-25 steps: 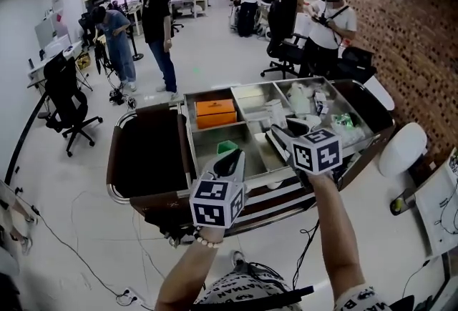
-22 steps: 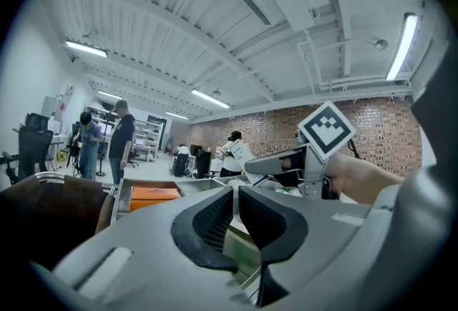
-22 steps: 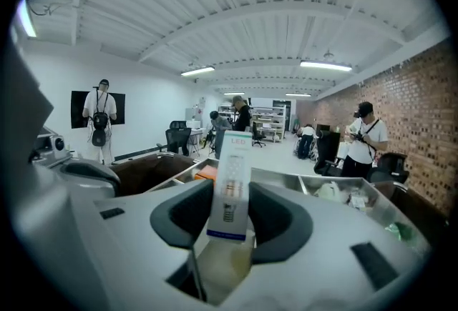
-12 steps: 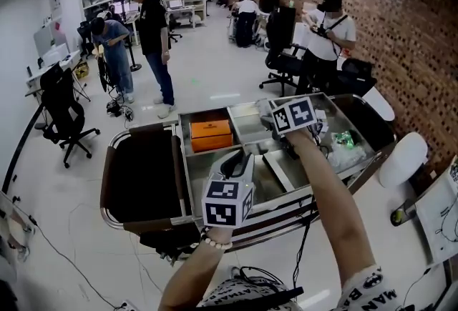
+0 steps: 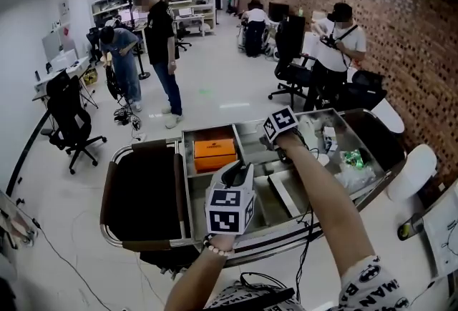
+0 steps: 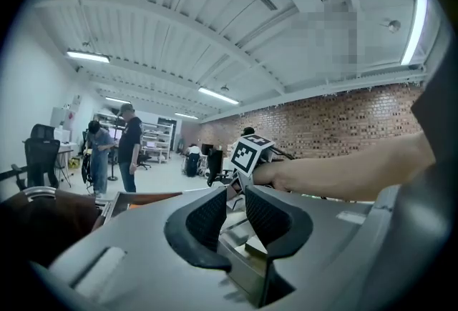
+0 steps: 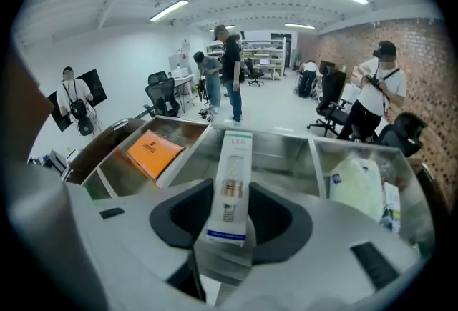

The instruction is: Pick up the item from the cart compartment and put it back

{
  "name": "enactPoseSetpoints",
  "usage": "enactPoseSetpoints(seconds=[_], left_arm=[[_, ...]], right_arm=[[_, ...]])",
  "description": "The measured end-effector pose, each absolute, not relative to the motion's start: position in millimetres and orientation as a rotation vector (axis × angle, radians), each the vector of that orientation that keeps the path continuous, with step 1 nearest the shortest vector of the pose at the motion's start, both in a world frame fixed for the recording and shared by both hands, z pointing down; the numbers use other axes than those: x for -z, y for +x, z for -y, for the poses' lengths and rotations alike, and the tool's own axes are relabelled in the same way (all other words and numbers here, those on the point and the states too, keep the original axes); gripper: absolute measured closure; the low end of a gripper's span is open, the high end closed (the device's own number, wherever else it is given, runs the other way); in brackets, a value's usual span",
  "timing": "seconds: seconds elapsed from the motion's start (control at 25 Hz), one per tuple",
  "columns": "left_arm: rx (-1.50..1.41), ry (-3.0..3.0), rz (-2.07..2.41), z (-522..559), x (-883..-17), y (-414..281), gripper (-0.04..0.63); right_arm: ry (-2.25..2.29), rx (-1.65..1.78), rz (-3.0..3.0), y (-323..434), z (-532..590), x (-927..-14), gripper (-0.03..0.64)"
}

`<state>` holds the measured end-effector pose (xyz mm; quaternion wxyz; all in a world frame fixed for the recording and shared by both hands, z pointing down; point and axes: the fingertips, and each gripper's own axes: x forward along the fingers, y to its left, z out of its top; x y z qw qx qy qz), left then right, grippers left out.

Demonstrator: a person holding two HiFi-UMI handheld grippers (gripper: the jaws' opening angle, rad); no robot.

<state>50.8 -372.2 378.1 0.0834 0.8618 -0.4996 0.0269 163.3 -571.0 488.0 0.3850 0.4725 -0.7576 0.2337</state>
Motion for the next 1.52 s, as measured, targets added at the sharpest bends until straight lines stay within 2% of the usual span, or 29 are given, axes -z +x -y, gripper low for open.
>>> enactPoseSetpoints(seconds=[0.16, 0.28, 1.04, 1.12, 1.16, 1.52], left_arm=[[-0.057, 2.576, 1.491, 382, -376, 53, 0.52], [-0.061, 2.599, 1.476, 386, -378, 58, 0.595], [-0.008, 2.586, 1.463, 385, -375, 52, 0.595], [-0.012, 2.58, 1.464, 385, -378, 50, 0.595], [-0.013, 2.578, 1.465, 384, -379, 49, 0.595], [0.023, 2.561, 1.459, 371, -381, 36, 0.595]], right_arm=[[1.135, -0.66, 1.85, 167, 589, -518, 0.449], [1.102, -0.673, 1.818, 170, 597, -532, 0.449], [0.96, -0.701, 1.67, 172, 597, -580, 0.434], [0.965, -0.688, 1.675, 172, 598, -578, 0.43], [0.973, -0.684, 1.682, 172, 599, -576, 0.368], [1.128, -0.577, 1.905, 166, 597, -506, 0.367]])
